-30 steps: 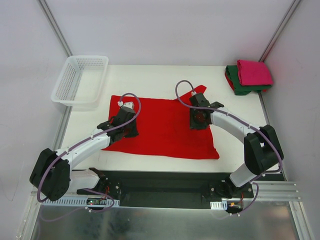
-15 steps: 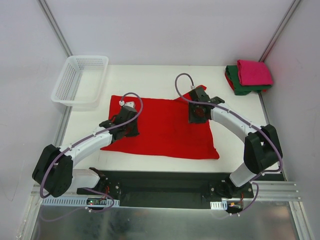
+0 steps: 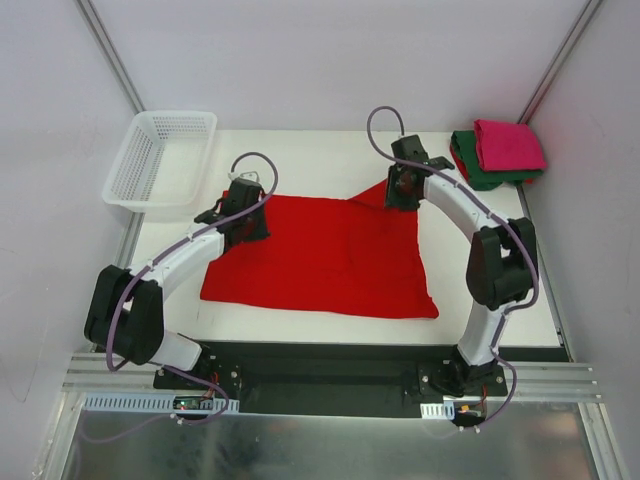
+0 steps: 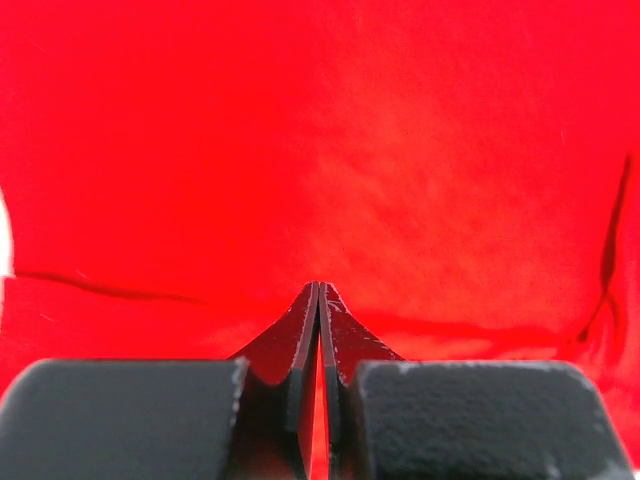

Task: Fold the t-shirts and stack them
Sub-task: Fold the flattened tshirt in 1/3 of the way

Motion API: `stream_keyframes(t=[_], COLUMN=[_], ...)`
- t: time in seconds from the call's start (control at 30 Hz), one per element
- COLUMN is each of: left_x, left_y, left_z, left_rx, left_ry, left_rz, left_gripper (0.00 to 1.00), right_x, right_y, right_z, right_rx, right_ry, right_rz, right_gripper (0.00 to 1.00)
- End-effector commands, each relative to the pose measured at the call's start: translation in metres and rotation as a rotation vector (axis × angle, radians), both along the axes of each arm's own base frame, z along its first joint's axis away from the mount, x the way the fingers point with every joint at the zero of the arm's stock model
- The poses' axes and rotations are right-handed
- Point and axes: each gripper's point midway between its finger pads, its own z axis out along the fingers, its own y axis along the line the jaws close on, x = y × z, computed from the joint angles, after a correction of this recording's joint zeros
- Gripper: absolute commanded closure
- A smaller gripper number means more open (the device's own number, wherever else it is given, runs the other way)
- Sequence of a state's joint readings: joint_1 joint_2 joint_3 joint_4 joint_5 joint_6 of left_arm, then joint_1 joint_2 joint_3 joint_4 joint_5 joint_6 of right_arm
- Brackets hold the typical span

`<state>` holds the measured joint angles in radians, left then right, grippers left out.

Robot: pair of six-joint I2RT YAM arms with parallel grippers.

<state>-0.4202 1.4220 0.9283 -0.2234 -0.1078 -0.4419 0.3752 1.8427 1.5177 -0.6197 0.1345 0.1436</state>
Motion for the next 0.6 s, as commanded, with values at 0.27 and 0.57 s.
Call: stream_keyframes(t=[0.27, 0.57], left_x=[0.037, 0.032], left_y=[0.022, 0.030], left_z=[0.022, 0.015], left_rx=[-0.021, -0.014], left_ry=[-0.045, -0.030], left_rz=[0.027, 0.042], left_gripper=[0.99, 1.00], right_x=[0.084, 0.135], right_y=[-0.052, -0.078], right_z=[0.000, -0.012], right_rx=[0.025, 0.156], right_ry=[-0.029, -0.079], right_rz=[-0.181, -0.312], right_gripper=[0.59, 0.58])
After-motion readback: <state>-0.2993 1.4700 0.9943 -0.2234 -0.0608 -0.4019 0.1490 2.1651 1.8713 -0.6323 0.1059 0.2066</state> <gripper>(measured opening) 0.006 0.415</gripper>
